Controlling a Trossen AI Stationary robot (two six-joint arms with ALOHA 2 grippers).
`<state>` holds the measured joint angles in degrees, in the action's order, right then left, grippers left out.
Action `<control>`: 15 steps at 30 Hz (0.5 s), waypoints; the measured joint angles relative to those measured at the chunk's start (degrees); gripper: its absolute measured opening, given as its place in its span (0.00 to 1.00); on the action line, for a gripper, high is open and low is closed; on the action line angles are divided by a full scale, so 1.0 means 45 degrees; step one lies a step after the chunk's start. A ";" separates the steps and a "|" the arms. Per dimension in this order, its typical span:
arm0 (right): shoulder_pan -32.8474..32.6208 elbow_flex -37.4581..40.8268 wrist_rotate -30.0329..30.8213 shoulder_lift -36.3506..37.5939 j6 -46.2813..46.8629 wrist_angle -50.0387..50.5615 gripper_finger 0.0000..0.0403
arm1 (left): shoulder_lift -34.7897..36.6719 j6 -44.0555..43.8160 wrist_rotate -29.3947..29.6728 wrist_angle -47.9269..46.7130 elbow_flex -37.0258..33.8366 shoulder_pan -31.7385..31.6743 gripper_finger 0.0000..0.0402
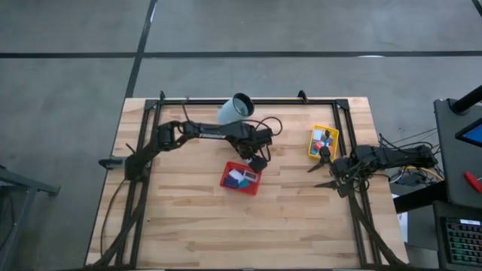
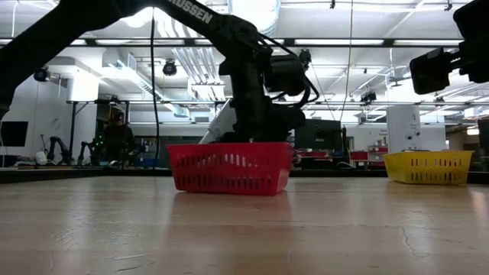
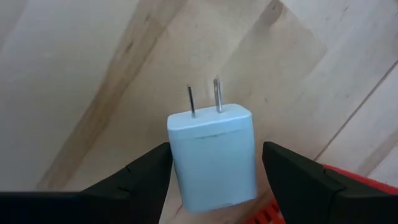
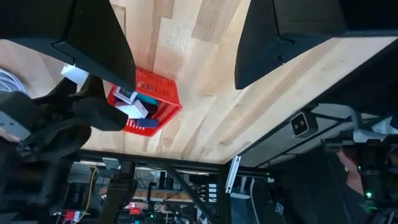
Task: Pick & Place Office items
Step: Put the white charger adapter into the yellow basket
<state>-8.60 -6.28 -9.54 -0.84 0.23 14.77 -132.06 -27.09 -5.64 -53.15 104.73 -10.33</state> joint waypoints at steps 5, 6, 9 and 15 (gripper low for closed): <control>0.0000 -0.0004 0.0000 0.0000 -0.0049 0.0010 0.65 | -0.0129 -0.0102 -0.0055 0.0009 0.0000 0.0107 0.64; 0.0000 -0.0005 0.0000 0.0000 -0.0049 0.0010 0.65 | -0.0142 -0.0129 -0.0043 0.0015 0.0000 0.0111 0.64; 0.0000 -0.0005 0.0000 0.0000 -0.0096 0.0014 0.64 | -0.0144 -0.0221 -0.0019 0.0038 0.0000 0.0107 0.64; 0.0000 -0.0005 0.0004 0.0000 -0.0119 0.0014 0.65 | -0.0144 -0.0243 0.0136 0.0026 0.0000 0.0107 0.57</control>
<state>-8.60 -6.31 -9.52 -0.84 -0.30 14.83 -132.70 -28.18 -5.03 -53.03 104.73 -9.85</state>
